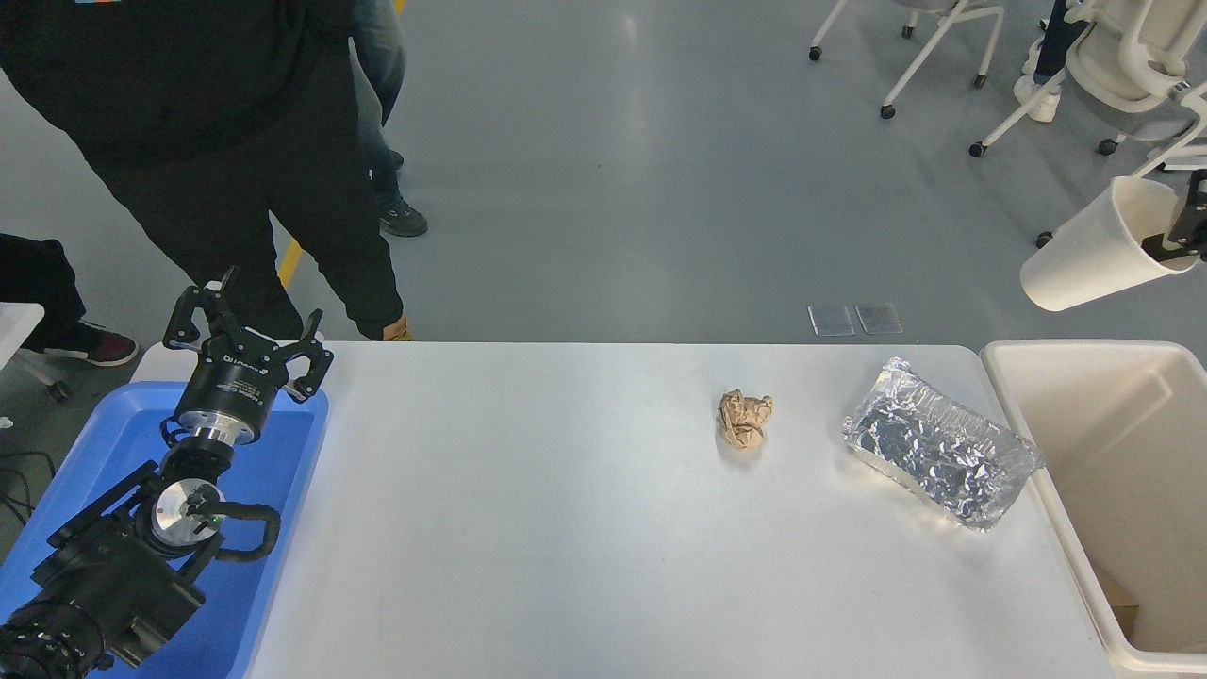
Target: Pick up paper cup place in dustbin
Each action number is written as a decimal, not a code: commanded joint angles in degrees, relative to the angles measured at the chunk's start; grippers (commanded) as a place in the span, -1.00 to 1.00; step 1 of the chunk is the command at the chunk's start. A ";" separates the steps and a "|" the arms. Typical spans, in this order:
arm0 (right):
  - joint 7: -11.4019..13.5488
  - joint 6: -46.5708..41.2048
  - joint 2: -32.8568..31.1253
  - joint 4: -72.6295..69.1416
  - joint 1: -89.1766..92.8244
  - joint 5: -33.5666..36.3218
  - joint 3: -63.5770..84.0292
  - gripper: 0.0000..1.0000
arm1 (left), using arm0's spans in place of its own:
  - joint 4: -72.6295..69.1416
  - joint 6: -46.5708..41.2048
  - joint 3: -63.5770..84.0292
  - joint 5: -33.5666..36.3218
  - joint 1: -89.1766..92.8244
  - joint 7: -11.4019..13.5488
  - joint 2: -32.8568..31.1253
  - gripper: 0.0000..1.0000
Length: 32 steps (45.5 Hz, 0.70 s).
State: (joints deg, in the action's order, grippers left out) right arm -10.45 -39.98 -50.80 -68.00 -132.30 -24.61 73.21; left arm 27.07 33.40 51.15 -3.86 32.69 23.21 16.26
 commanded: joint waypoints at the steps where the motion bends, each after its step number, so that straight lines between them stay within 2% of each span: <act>1: 0.07 -0.63 0.09 0.50 -0.68 -0.26 0.09 -1.00 | 0.00 0.00 0.00 0.00 0.00 -0.01 0.00 0.98; 7: 0.51 1.04 0.18 3.83 3.62 -0.44 -0.52 -1.00 | 0.00 -0.09 0.00 0.00 0.00 -0.01 0.00 0.98; 16: 0.51 7.10 0.26 19.73 19.95 1.40 -3.94 -1.00 | 0.00 -0.09 0.00 0.00 0.00 0.08 0.00 0.98; 22: 0.78 10.26 0.88 31.33 35.15 7.99 -9.57 -1.00 | 0.00 -0.09 0.00 0.00 0.00 -0.01 0.00 0.98; 32: 0.87 13.25 6.59 53.83 57.22 19.85 -11.42 -1.00 | 0.00 -0.09 0.00 0.00 0.00 0.08 0.00 0.98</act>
State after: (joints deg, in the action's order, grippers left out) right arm -9.75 -30.54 -48.28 -36.40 -98.00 -15.85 65.12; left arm 27.07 33.33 51.14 -3.87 32.70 23.23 16.26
